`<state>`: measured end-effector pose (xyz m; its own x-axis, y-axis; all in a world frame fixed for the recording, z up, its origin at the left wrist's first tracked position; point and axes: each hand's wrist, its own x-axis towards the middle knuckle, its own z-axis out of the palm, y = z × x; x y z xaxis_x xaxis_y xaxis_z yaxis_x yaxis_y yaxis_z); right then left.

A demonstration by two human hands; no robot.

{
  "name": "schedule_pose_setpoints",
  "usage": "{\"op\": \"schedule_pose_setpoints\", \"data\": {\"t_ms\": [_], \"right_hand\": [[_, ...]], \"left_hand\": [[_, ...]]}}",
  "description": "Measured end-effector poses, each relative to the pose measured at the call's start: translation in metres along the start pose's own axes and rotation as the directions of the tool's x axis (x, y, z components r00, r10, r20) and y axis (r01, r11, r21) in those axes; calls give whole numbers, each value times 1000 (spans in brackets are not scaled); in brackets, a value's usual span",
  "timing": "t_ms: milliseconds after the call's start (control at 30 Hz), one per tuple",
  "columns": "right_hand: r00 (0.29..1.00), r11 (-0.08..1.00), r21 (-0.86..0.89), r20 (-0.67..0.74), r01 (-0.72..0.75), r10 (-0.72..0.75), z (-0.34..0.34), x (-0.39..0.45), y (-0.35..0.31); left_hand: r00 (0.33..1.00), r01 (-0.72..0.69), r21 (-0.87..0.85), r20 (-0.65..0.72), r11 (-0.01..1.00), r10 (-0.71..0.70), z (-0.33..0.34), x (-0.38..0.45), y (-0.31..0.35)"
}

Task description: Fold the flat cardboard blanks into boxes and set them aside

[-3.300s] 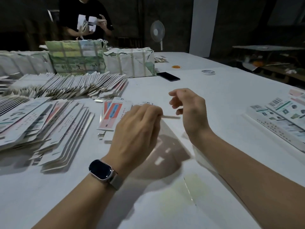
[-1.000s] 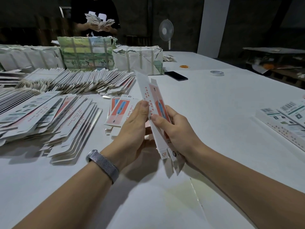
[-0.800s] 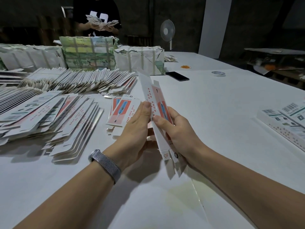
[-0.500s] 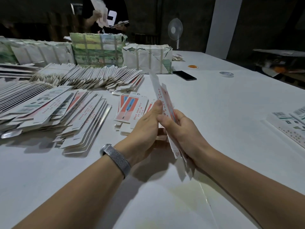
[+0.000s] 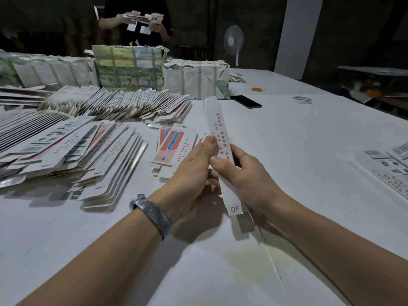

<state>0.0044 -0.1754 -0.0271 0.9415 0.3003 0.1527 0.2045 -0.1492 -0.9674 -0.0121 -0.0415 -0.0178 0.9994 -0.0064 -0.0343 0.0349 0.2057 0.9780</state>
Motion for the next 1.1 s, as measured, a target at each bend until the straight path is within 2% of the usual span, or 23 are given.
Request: {"op": "schedule_pose_setpoints", "data": {"t_ms": [300, 533, 700, 800, 900, 1000, 1100], "right_hand": [[999, 998, -41, 32, 40, -38, 0, -3, -8], [999, 998, -34, 11, 46, -45, -2, -4, -16], [995, 997, 63, 88, 41, -47, -4, -6, -17], [998, 997, -34, -6, 67, -67, -5, -4, -15], [986, 971, -200, -78, 129, -147, -4, -5, -13], [978, 922, -355, -76, 155, -194, 1, -5, -10], [965, 844, -501, -65, 190, -256, 4, -7, -7]], "left_hand": [[993, -110, 86, 42, 990, 107, 0, -2, 7], [990, -133, 67, 47, 989, 130, -3, -3, 11], [993, -113, 2, 28, 994, 113, -8, 1, 10], [989, -145, 41, 2, 989, 145, -6, 2, 9], [968, -241, 178, -32, 954, 250, -3, 4, 5], [958, -268, 278, -24, 922, 286, -1, 4, 4], [961, -263, 277, -4, 924, 275, -1, 4, 4]]}}
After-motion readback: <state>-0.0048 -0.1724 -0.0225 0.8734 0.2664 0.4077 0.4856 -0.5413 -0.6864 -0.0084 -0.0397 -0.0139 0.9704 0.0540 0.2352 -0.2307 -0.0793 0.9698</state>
